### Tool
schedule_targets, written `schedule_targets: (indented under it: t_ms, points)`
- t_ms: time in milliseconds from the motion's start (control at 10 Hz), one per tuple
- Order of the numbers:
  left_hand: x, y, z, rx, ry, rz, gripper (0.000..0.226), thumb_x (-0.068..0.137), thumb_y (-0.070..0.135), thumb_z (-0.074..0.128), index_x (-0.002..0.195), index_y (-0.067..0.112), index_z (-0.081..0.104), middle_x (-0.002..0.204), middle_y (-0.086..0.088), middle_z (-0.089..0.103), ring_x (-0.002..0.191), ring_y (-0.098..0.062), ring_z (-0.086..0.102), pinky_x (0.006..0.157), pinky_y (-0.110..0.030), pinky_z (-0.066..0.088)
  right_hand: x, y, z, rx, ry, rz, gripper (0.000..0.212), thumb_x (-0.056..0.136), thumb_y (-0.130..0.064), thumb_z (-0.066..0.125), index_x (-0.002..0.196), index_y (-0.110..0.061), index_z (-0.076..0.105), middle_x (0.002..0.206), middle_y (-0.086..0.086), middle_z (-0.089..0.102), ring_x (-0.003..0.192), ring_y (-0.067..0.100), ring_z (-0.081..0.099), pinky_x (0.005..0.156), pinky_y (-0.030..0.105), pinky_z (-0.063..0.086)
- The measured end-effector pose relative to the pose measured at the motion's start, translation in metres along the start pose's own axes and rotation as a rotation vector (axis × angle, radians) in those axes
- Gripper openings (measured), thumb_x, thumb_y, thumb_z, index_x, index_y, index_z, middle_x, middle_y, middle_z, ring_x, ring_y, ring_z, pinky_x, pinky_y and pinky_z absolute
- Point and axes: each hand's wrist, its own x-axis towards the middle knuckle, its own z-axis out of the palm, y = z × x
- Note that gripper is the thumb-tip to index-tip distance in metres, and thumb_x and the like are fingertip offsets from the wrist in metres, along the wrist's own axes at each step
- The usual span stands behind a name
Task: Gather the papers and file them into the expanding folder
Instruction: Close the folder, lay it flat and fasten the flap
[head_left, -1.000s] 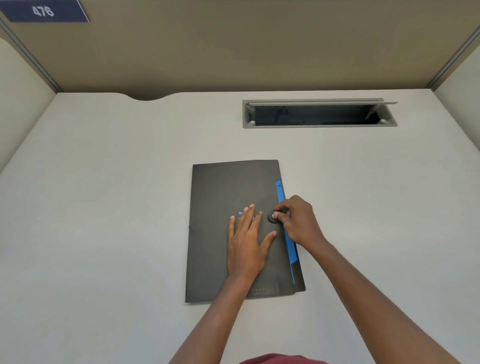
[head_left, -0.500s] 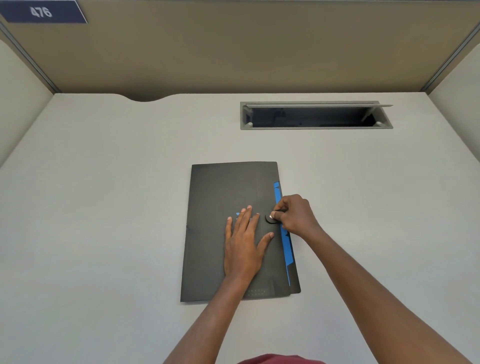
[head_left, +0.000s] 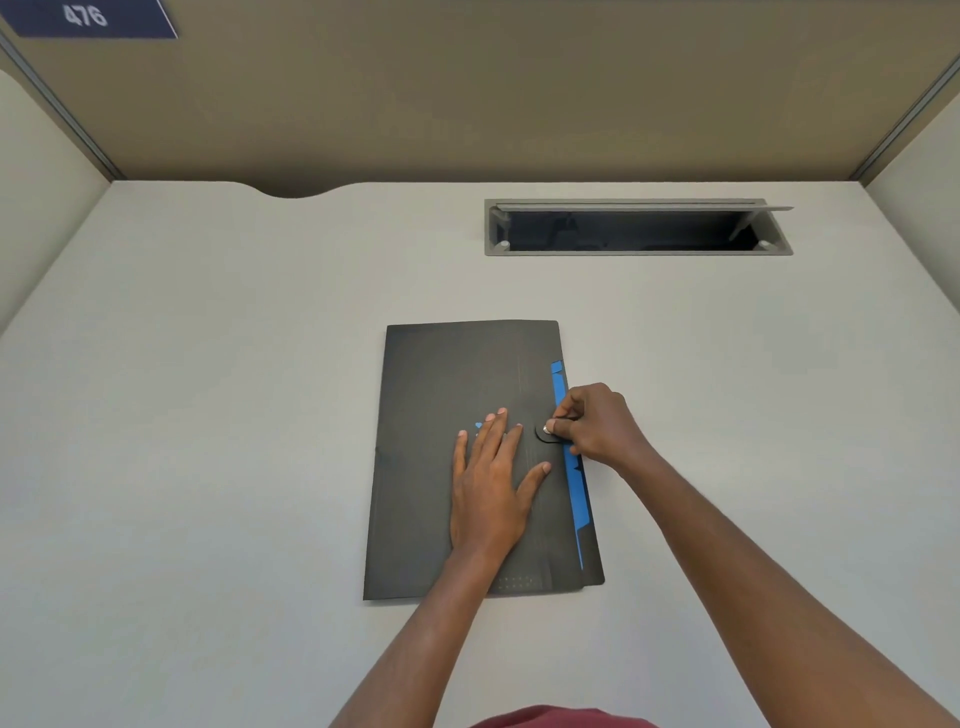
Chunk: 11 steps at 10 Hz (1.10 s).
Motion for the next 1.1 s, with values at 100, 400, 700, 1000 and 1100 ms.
schedule_targets:
  t_ms: [100,400,700,1000,1100]
  points:
    - [-0.001,0.000,0.001,0.030,-0.001,0.020,0.057,0.093,0.056,0.044,0.137,0.019,0.049,0.152,-0.001,0.037,0.144,-0.013,0.026,0.120,-0.040,0.009,0.003,-0.004,0.003,-0.082,0.007,0.021,0.019,0.080,-0.020,0.078,0.085,-0.006,0.065,0.083,0.006,0.063,0.079,0.023,0.063,0.072,0.037,0.055]
    - [0.000,0.000,0.002,0.045,-0.008,0.025,0.054,0.094,0.056,0.041,0.136,0.022,0.051,0.153,-0.001,0.036,0.144,-0.013,0.025,0.120,-0.041,0.009,0.013,-0.013,-0.009,-0.356,-0.067,0.073,0.049,0.073,-0.047,0.079,0.103,-0.020,0.051,0.105,0.002,0.044,0.091,0.025,0.057,0.068,0.032,0.040]
    - [-0.001,-0.002,0.002,0.034,-0.012,0.016,0.053,0.094,0.056,0.042,0.136,0.023,0.050,0.153,0.000,0.036,0.144,-0.012,0.023,0.120,-0.040,0.008,0.010,0.005,-0.007,-0.197,-0.090,-0.154,0.015,0.081,-0.031,0.076,0.088,-0.020,0.069,0.085,0.003,0.063,0.081,0.020,0.059,0.071,0.037,0.051]
    - [-0.001,-0.001,0.002,0.015,0.001,0.014,0.052,0.093,0.055,0.045,0.134,0.022,0.052,0.152,0.000,0.038,0.144,-0.012,0.025,0.120,-0.040,0.009,0.012,0.004,-0.013,-0.153,-0.141,-0.174,0.018,0.080,-0.031,0.077,0.083,-0.013,0.074,0.087,0.014,0.070,0.084,0.029,0.064,0.074,0.043,0.053]
    - [-0.001,-0.001,0.002,0.007,0.004,0.014,0.052,0.093,0.054,0.046,0.134,0.022,0.053,0.152,0.000,0.038,0.144,-0.012,0.025,0.120,-0.040,0.010,0.012,0.003,-0.012,-0.165,-0.146,-0.170,0.019,0.081,-0.031,0.077,0.084,-0.012,0.074,0.088,0.012,0.070,0.085,0.028,0.064,0.075,0.042,0.053]
